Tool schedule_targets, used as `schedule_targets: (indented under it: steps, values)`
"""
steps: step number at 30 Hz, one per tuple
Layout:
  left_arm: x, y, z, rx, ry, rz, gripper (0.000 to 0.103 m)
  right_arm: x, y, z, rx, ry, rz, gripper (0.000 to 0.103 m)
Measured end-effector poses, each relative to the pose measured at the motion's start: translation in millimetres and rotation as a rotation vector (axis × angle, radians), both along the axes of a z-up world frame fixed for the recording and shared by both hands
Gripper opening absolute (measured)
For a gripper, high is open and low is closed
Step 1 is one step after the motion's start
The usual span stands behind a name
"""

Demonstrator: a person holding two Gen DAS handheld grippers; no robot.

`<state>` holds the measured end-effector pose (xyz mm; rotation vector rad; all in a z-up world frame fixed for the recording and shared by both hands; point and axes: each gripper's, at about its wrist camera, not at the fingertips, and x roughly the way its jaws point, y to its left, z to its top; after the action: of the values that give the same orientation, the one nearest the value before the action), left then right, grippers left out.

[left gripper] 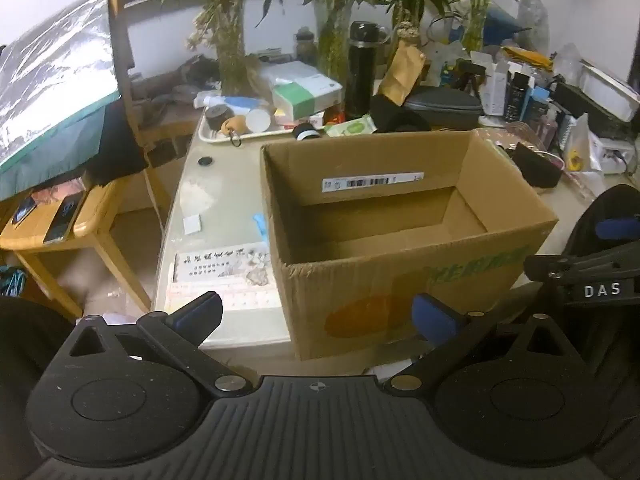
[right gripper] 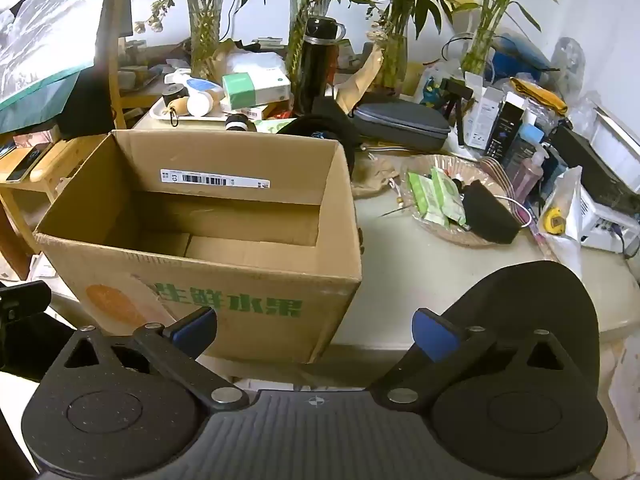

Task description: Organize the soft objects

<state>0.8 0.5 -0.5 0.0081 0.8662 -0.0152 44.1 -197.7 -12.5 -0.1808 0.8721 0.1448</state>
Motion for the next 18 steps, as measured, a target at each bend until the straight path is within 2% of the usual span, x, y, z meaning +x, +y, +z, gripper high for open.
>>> schedule_targets:
  steps: [18]
  values:
    - [14, -8, -11, -0.025, 0.037, -0.058, 0.103, 11, 5, -7, -0.01, 0.048, 0.033, 0.103]
